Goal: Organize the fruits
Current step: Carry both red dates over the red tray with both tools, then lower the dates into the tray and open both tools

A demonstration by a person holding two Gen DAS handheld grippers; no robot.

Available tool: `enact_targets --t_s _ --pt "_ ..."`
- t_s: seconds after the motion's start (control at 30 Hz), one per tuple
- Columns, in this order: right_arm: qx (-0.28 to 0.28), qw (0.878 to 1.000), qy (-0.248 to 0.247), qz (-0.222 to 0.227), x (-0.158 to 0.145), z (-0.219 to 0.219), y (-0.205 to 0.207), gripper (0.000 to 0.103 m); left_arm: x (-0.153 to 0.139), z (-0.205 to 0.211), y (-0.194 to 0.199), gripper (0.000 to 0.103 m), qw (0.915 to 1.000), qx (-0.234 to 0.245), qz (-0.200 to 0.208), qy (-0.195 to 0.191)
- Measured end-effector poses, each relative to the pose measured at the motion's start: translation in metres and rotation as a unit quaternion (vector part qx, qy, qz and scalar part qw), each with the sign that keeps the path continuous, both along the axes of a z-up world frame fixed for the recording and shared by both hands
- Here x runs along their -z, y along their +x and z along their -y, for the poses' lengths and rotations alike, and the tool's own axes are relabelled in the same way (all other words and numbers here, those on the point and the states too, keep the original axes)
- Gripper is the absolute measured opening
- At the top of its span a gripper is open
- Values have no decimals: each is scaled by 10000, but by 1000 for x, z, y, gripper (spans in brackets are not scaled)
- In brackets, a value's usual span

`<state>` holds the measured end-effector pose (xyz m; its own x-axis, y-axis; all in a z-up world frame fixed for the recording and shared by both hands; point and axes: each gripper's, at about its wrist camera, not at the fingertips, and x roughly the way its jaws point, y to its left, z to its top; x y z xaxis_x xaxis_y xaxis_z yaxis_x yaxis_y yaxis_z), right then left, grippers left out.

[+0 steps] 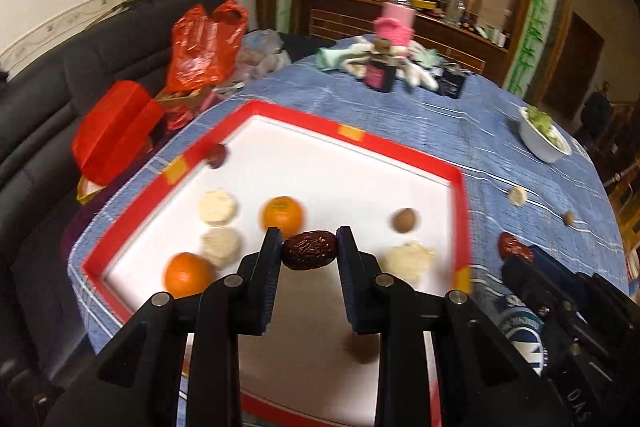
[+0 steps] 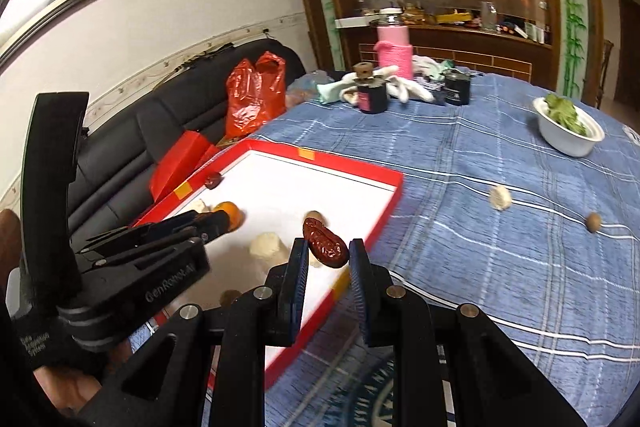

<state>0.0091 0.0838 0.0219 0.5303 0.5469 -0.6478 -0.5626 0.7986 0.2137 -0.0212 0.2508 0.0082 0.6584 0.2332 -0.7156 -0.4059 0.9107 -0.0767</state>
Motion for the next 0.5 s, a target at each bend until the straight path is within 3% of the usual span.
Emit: enact_targets --t_s 0.5 --pt "-341 9994 9 -24 4 -42 11 21 6 -24 7 26 9995 -240 -156 119"
